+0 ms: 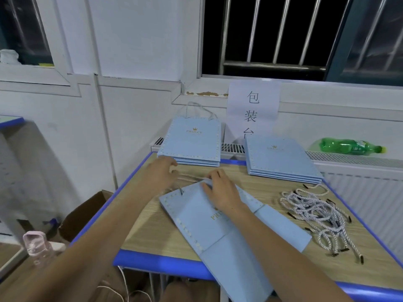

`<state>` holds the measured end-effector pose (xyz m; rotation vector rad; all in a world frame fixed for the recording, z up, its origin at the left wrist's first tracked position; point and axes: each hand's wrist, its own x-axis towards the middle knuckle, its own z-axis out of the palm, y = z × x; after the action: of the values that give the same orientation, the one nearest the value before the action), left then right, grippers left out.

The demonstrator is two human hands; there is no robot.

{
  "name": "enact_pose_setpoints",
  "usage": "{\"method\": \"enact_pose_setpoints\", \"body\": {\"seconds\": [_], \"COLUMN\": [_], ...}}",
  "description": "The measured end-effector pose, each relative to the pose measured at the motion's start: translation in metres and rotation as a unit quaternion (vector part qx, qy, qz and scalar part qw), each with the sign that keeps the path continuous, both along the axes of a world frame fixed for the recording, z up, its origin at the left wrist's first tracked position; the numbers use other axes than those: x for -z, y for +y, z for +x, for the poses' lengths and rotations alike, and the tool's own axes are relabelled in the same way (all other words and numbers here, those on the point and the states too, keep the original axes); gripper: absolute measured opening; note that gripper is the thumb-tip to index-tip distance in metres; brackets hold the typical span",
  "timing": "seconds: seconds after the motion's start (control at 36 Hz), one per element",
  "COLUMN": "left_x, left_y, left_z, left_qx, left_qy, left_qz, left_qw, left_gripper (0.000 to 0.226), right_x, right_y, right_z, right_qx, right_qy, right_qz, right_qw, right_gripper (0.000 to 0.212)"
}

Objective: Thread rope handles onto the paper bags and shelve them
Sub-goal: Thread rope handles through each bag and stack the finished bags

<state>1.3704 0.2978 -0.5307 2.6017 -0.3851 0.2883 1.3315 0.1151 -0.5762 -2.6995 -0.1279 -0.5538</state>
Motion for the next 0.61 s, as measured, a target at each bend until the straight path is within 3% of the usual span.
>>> {"method": "enact_pose_setpoints", "body": {"seconds": [0.11,0.19,0.28,0.44,0.53,0.61], "left_x": [0.024,0.043,0.042,0.041,0.044,0.047], "left_y": [-0.022,-0.023,-0.024,-0.024,-0.022,-0.017], "left_z": [-0.034,-0.034,-0.03,-0.026,-0.029,-0.036], "left_qx": [0.13,0.129,0.125,0.139,0.14,0.097], "left_qy": [0.039,0.061,0.093,0.112,0.067,-0.001], "left_qz": [0.075,0.168,0.148,0.12,0.11,0.019], "left_qw": [0.988,0.975,0.977,0.977,0.982,0.995], "left_gripper": [0.044,0.056,0.056,0.056,0.059,0.068], "right_x": [0.001,0.004,0.003,0.002,0.0,-0.006], "right_y": [-0.002,-0.005,-0.009,-0.011,-0.011,-0.012], "right_z": [0.002,0.003,0.006,0.012,0.007,-0.007], "right_qx": [0.032,-0.003,-0.007,-0.013,-0.018,-0.047], "right_qy": [0.014,0.09,0.153,0.192,0.179,0.141], "right_qz": [-0.046,-0.065,-0.077,-0.074,-0.057,-0.003], "right_qw": [0.998,0.994,0.985,0.978,0.982,0.989], "right_gripper": [0.037,0.054,0.064,0.071,0.074,0.076]}}
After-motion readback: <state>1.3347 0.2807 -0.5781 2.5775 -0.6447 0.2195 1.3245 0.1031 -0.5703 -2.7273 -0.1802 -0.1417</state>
